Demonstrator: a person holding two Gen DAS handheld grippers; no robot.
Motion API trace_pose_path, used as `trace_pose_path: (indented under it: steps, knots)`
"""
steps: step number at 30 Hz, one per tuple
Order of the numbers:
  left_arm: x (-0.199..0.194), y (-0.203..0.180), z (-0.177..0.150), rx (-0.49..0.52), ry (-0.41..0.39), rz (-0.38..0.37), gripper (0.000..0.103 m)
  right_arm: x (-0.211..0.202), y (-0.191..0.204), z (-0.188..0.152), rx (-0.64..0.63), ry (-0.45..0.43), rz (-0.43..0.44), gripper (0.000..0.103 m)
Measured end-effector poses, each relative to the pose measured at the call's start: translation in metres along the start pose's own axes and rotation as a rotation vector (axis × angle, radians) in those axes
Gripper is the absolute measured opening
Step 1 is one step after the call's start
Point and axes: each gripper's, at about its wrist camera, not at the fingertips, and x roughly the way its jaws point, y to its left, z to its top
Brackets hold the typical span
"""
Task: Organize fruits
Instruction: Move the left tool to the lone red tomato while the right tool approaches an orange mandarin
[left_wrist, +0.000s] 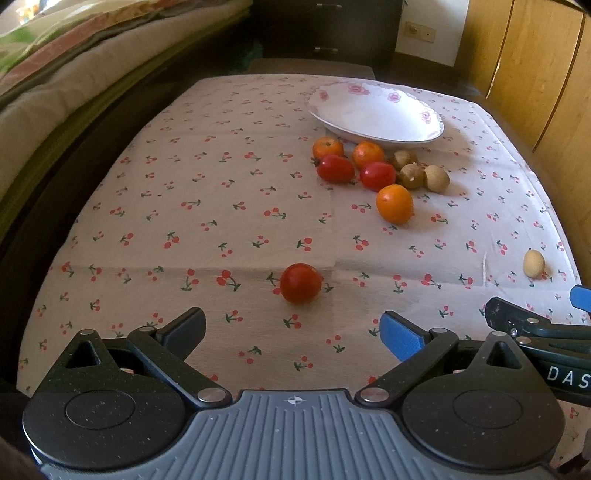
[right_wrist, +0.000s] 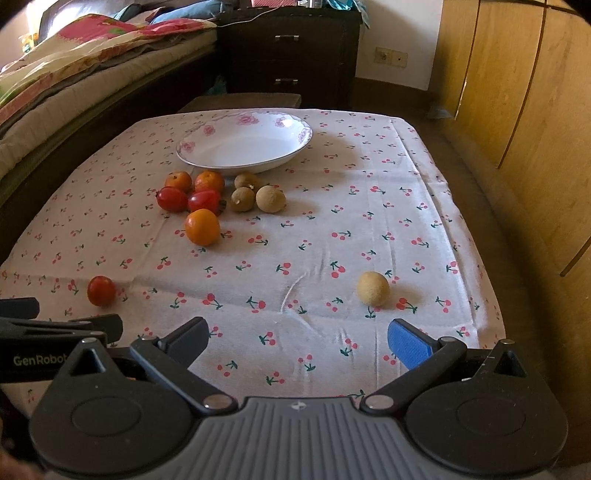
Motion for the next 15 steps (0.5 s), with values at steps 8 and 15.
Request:
trace_pose_path:
  steps: [8,15]
  knots:
    - [0.002,0.009,0.002,-0.019,-0.005,0.013,0.102,0.008,0.008,0.007,-0.035,-0.008,0.036,0.103]
    - [0.005,0.018,0.004,-0.002,-0.031,0.021,0.103,0.011,0.0,0.012,-0.023,-0.003,0.048,0.103]
